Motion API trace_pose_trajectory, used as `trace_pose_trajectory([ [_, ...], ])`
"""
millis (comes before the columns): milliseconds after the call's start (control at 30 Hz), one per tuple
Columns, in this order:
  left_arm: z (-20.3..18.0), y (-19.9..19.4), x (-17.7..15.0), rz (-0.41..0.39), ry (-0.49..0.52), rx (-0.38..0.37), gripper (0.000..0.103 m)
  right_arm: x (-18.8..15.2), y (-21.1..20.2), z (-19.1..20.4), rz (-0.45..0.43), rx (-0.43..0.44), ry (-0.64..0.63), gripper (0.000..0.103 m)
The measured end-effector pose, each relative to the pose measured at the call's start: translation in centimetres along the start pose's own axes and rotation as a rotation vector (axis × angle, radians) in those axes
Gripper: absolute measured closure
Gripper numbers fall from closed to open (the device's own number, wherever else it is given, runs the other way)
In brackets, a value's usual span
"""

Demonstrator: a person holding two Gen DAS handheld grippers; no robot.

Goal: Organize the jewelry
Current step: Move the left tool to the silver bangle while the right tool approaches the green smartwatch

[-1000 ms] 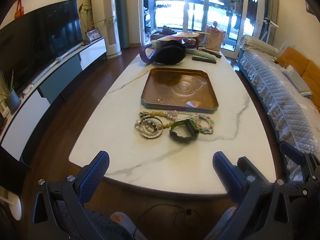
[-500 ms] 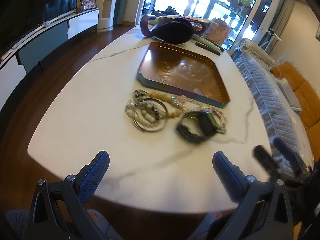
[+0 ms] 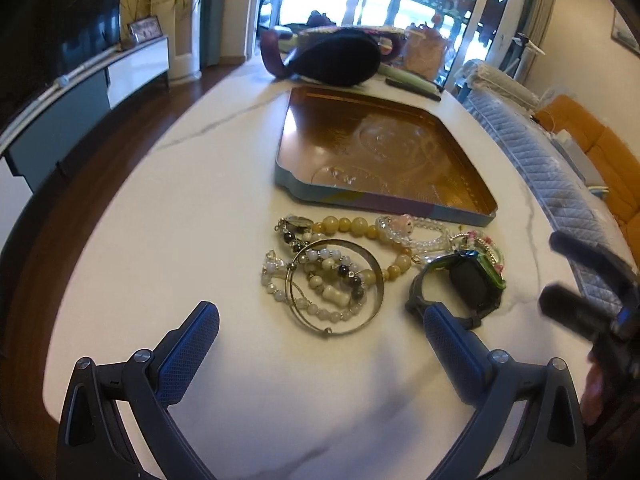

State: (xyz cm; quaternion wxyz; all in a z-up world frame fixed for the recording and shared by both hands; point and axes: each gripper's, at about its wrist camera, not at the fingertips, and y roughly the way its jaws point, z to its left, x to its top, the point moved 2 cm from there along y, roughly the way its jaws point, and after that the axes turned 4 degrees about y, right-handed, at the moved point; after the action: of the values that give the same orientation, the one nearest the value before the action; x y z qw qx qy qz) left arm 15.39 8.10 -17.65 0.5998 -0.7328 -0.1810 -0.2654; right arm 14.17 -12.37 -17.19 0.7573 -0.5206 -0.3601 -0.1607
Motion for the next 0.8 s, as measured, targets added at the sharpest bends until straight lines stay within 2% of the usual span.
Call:
trace_pose_trajectory([
  [133, 0.2, 1.9, -0.1, 0.058, 0.014, 0.043, 0.015, -1.6, 1.5, 0.8, 0.011, 0.062, -0.018, 0.000],
  [200, -0.3, 2.1, -0.1, 0.050, 0.058, 0.080, 0.018, -2.0, 2.4, 1.3, 0.029, 0.046, -0.062, 0.000],
  [233, -0.3, 2.2, 0.0, 0.052, 0.063, 0.077, 0.018, -2.1, 2.6, 1.4, 0.032, 0.037, -0.076, 0.001],
  [333, -0.5, 2.0, 0.2, 0.036, 0.068, 0.072, 0.026, -2.0, 3.4, 1.4, 0.065, 0.128, -0.043, 0.007],
  [400, -0.8, 2.1, 0.5, 0.036, 0.080, 0.067, 0.030, -2.0, 3.6, 1.5, 0.082, 0.133, -0.042, 0.011],
  [533, -1.2, 2.8, 0.7, 0.044, 0.112, 0.087, 0.033, -1.9, 4.2, 1.7, 0.118, 0.107, -0.058, 0.015],
  [633, -1.4, 3.2, 1.1, 0.040, 0.123, 0.103, 0.035, -1.3, 4.3, 2.1, 0.106, 0.059, -0.111, 0.021],
  [667, -1.5, 3.3, 1.2, 0.034, 0.131, 0.105, 0.040, -1.1, 4.5, 2.3, 0.108, 0.048, -0.130, 0.025],
  [700, -1.6, 3.3, 1.3, 0.030, 0.133, 0.103, 0.041, -1.1, 4.6, 2.4, 0.109, 0.039, -0.144, 0.032],
  [767, -1.6, 3.5, 1.4, 0.029, 0.132, 0.099, 0.041, -1.1, 4.8, 3.1, 0.111, 0.033, -0.184, 0.041],
  [800, -1.6, 3.5, 1.4, 0.028, 0.132, 0.094, 0.042, -1.2, 4.8, 3.5, 0.107, 0.021, -0.213, 0.042],
])
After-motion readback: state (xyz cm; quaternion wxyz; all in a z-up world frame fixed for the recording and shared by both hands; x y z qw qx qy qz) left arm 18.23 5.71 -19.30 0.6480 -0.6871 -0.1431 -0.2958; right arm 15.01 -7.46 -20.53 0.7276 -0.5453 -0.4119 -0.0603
